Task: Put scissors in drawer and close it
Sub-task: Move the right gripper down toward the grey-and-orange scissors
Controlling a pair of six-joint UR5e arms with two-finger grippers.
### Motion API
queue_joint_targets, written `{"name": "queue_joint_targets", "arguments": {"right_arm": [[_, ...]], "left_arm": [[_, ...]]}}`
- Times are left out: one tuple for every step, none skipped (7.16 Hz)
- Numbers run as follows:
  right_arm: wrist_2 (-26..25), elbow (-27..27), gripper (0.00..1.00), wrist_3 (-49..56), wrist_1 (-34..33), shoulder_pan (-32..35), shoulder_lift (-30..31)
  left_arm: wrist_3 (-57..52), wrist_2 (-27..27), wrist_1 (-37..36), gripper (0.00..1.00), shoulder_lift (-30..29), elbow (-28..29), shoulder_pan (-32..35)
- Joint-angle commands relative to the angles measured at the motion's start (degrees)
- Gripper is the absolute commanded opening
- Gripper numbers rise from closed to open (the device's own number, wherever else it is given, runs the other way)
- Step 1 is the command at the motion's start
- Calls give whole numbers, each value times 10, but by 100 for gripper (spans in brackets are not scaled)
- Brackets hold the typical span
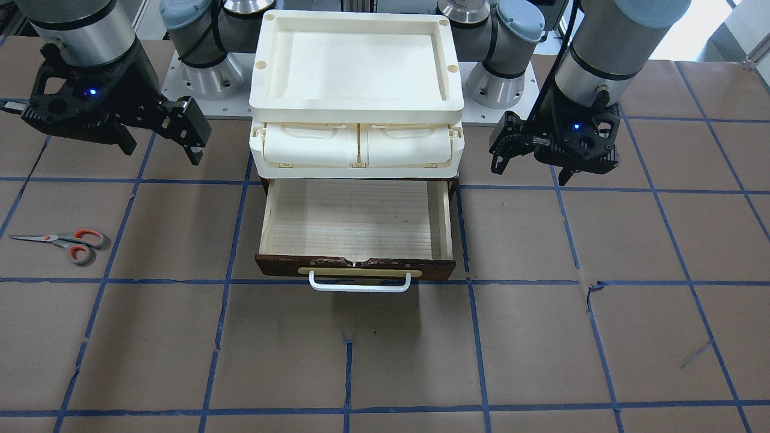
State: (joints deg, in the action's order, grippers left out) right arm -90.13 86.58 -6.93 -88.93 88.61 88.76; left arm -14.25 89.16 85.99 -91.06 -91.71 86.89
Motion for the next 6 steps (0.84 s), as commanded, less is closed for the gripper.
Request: {"name": "queue_joint_targets", "arguments": {"right_arm": [[7, 1, 100, 191, -6, -66, -1], [9, 5, 100, 291, -5, -131, -1], [7, 10, 99, 403, -7, -174, -2], [4, 21, 97, 549, -12, -226, -18], [7, 33, 97, 668, -72, -291, -45], [10, 54, 98, 844, -160, -355, -90]], "left_arm": [[-1, -2, -6, 100, 3, 6, -8], [-1, -3, -6, 100, 4, 6, -8], [-1, 0, -5, 100, 11, 6, -8], [5, 1, -5, 100, 11, 1, -8], [11, 1, -5, 100, 13, 2, -8], [47, 2, -6, 100, 13, 3, -8]]}}
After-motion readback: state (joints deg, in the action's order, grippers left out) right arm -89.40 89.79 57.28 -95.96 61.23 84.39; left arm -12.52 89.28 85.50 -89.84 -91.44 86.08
